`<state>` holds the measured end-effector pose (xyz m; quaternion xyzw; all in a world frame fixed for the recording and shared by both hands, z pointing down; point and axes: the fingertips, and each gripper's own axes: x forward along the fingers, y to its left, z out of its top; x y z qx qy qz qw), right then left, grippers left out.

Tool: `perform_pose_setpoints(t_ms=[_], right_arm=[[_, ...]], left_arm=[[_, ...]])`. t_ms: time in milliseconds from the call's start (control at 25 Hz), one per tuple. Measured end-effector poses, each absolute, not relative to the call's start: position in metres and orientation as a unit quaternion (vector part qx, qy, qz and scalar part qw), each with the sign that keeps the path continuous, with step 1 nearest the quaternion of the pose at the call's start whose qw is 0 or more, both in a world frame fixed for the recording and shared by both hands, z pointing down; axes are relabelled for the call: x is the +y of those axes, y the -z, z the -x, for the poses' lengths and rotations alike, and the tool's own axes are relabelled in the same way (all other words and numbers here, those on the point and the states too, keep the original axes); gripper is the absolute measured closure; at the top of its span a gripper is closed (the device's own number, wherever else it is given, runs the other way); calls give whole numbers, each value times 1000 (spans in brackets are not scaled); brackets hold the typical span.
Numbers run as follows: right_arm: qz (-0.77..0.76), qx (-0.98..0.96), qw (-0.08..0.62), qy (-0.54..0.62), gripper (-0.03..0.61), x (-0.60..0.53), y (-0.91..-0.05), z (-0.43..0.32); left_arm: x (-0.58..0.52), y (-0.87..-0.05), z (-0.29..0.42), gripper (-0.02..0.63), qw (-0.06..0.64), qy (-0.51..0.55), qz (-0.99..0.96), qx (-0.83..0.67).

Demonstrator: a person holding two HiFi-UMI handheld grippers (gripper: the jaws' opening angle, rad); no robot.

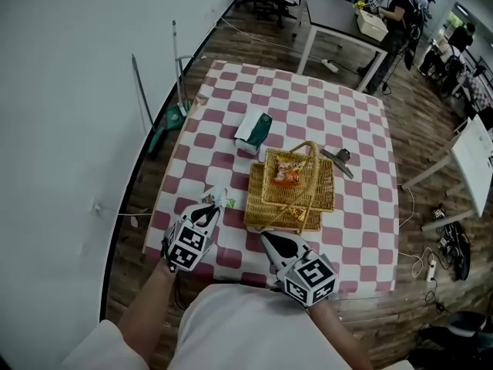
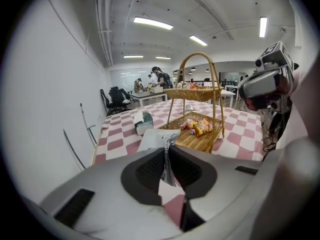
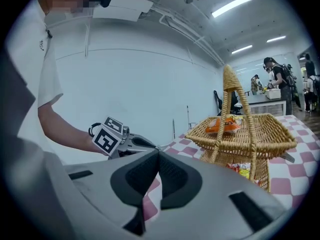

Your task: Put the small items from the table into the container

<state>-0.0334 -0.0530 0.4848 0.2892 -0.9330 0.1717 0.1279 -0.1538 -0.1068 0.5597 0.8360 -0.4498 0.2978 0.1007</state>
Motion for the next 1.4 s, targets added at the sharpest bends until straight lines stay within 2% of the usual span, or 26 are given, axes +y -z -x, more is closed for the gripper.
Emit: perform_pose_setpoints(t_ms=[760,1400], right_arm=[[-307,-930,104,-175,571,-57,-473,-17],[-347,-915,94,-184,571,-62,-477,-61]], left_arm=[[-130,-435,73,577,-29,-240,-869,-431],[-157,-434,5,577,-72,-259,-889,-370]])
